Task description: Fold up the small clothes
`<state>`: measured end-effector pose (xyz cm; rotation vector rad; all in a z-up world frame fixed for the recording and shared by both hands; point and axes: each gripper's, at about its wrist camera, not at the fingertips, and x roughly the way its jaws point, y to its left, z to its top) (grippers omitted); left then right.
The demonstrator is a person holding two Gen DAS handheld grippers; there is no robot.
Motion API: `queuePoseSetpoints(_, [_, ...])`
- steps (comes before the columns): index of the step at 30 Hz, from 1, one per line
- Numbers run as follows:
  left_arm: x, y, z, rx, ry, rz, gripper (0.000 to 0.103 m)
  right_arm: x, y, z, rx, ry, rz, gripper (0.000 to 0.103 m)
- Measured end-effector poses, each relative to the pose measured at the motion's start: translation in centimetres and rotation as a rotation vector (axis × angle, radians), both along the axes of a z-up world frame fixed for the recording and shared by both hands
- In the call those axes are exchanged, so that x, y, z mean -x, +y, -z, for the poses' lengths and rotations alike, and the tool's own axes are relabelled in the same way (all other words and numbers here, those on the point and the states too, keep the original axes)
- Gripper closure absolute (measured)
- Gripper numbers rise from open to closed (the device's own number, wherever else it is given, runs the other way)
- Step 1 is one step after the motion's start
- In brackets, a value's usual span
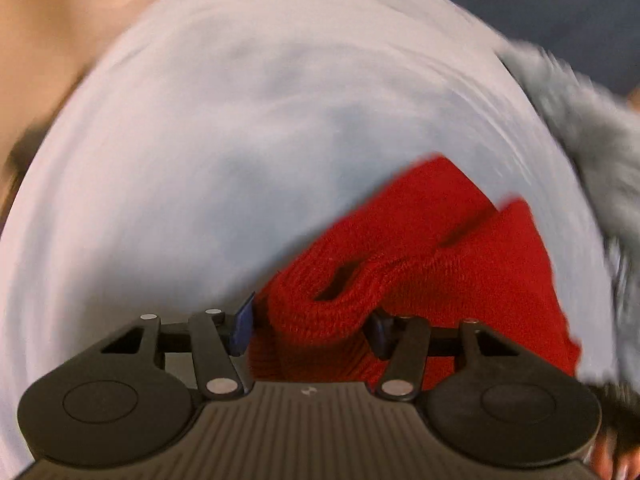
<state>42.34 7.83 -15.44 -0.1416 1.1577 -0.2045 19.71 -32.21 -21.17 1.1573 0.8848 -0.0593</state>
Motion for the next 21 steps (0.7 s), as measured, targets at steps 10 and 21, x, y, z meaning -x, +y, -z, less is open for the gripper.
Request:
queuePoseSetpoints(10, [-3.7,-3.3,-1.1,-0.056,-0.052,0.14,0.043,4.5,3.4,0.1,-0.006,0.0,0.12,0.077])
queuePoseSetpoints(21, [-0.5,-0.9,-3.9,0.023,-0.153,0.051,0.088,3.7,3.1,-0.5,0.066,0.023,0.078,0.064])
